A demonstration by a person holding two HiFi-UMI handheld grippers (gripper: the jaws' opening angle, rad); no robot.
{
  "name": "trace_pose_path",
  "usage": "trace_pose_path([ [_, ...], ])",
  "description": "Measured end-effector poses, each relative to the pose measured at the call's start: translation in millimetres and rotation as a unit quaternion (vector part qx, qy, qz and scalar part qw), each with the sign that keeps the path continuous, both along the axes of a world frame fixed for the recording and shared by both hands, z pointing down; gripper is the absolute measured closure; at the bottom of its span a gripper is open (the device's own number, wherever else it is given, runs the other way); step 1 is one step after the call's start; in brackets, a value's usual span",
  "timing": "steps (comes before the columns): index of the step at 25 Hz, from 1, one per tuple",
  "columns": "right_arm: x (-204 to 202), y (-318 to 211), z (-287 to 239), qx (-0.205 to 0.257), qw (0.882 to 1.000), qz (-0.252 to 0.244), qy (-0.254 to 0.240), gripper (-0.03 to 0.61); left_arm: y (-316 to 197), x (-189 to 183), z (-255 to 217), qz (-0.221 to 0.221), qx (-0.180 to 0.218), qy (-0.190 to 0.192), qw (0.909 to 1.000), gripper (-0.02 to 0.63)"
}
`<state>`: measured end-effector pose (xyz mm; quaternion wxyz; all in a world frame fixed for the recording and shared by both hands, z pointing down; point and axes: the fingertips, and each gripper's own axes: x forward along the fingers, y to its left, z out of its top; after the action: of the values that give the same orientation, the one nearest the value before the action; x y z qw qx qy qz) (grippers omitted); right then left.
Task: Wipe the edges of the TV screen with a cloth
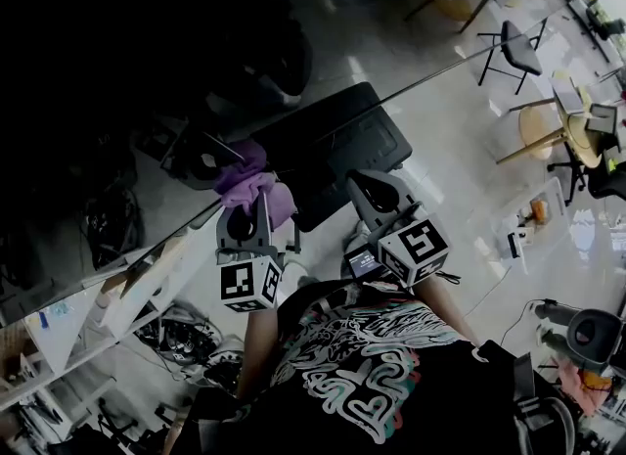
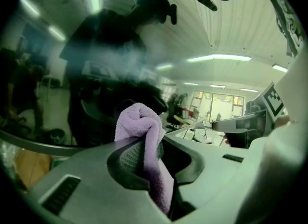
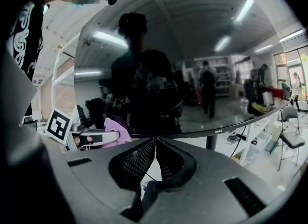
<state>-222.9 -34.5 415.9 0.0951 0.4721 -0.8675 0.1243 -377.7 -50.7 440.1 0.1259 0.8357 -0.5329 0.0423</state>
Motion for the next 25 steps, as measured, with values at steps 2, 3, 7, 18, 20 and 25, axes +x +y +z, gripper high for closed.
trace_pose_path([
  [2, 2.3, -0.4, -1.0, 0.001, 1.000, 0.003, 0.000, 0.546, -1.4, 4.0, -0.2, 0.005, 0.000, 0.000, 1.0000, 0.541],
  [3, 0.7, 0.1, -0.7, 0.001, 1.000, 0.005, 0.001, 0.546, -1.5, 3.3, 0.2, 0.008, 0.000, 0.001, 1.0000, 0.541],
  [7, -4.4, 1.5, 1.2, -0.003, 1.000, 0.013, 0.003, 0.546, -1.8, 1.7, 2.5, 0.022, 0.002, 0.003, 0.9997, 0.541],
  [18, 15.8, -5.0, 1.0, 0.000, 1.000, 0.024, 0.003, 0.546, -9.5, 27.9, 1.1, 0.029, -0.004, 0.030, 0.9991, 0.541],
  [20, 17.3, -7.2, -2.1, 0.001, 1.000, 0.025, 0.001, 0.546, -11.1, 32.2, 3.2, 0.035, -0.004, 0.027, 0.9990, 0.541],
  [25, 72.7, -19.2, -9.3, -0.003, 0.999, 0.036, -0.005, 0.546, -25.4, 88.3, -9.6, 0.040, -0.008, 0.032, 0.9986, 0.541],
])
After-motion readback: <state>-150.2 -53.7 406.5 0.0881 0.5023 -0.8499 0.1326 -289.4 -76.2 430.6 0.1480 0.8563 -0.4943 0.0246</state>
